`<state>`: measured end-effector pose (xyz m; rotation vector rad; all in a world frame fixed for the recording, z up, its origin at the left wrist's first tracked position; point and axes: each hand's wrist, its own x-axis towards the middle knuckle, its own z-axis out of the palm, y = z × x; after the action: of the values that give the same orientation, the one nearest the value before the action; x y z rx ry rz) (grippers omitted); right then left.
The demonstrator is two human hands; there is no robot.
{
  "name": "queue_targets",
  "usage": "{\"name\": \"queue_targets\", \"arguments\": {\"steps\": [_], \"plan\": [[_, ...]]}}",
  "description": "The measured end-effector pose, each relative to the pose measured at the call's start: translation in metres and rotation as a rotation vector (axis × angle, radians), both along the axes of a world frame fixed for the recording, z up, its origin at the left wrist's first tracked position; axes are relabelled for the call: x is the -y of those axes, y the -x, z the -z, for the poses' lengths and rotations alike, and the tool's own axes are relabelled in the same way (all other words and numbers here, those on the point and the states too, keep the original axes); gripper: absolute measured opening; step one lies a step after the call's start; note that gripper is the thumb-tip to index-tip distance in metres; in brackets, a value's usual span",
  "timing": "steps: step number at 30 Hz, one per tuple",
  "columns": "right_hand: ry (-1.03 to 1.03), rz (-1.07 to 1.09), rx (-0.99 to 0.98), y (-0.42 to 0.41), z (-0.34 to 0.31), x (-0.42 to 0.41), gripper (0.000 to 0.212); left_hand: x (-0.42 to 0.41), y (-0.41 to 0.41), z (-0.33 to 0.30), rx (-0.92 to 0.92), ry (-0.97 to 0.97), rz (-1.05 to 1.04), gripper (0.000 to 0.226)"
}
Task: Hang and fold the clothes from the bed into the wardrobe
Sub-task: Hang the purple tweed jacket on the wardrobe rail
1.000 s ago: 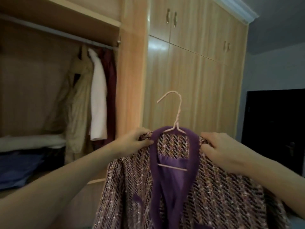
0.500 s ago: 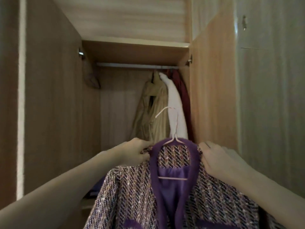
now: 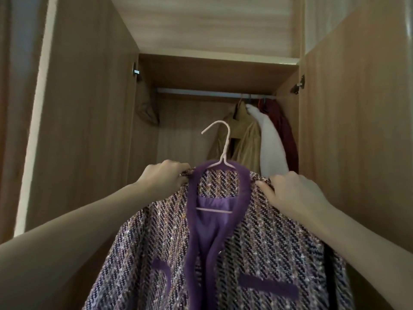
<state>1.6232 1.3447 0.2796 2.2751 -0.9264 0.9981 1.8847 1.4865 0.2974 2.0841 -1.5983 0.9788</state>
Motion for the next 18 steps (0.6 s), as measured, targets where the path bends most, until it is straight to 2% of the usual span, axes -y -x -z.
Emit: {"name": "queue_targets", "arguments": {"steps": [5, 8, 11, 15, 18], "plan": [[0.029, -0.262, -0.036, -0.024, -0.017, 0.055, 0.026, 0.054, -0.035, -0.013, 0.008, -0.036, -0.072, 0.016], [0.157, -0.213, -0.097, -0.044, -0.028, 0.091, 0.019, 0.094, -0.055, -0.024, -0.008, -0.017, -0.074, 0.016], [0.274, -0.133, -0.046, -0.065, -0.033, 0.133, 0.024, 0.134, -0.074, -0.023, -0.036, 0.065, -0.027, 0.019], [0.272, -0.124, -0.025, -0.096, -0.034, 0.187, 0.03, 0.182, -0.095, -0.023, -0.014, 0.121, -0.044, 0.021], [0.26, -0.092, -0.019, -0.119, -0.041, 0.211, 0.028, 0.215, -0.116, -0.032, -0.11, 0.157, -0.018, 0.015]]}}
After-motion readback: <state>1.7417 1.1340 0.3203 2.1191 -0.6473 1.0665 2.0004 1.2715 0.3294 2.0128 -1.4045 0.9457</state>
